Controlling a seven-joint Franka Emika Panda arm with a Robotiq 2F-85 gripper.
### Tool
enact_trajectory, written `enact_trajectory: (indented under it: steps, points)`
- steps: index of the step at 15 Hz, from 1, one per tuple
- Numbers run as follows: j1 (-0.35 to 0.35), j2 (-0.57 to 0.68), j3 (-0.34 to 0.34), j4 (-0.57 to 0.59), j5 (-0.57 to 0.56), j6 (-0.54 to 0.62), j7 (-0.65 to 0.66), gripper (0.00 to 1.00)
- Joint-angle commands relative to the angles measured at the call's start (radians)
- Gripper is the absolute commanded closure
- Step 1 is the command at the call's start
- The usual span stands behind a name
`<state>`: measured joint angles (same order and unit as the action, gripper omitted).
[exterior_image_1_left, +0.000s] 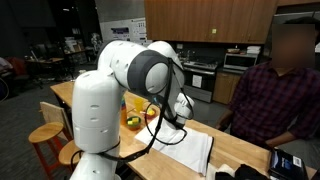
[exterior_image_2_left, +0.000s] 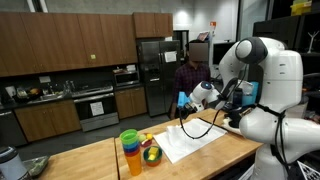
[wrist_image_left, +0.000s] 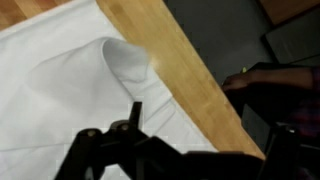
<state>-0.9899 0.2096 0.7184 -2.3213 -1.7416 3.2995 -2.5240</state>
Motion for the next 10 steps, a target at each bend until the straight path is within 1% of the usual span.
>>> enact_trajectory:
  steps: [1, 4, 5, 6, 8, 10]
  points:
    - [0.007, 0.012, -0.007, -0.013, 0.001, -0.009, -0.004, 0.00]
    - [0.006, 0.020, -0.005, 0.000, 0.001, -0.007, -0.005, 0.00]
    - [0.013, 0.024, -0.003, 0.000, 0.000, -0.026, -0.009, 0.00]
    - [0.023, 0.061, -0.016, -0.009, 0.006, -0.010, -0.032, 0.00]
    - [0.050, 0.176, -0.041, -0.009, 0.015, 0.028, -0.079, 0.00]
    - [0.093, 0.278, -0.080, 0.004, 0.018, 0.025, -0.111, 0.00]
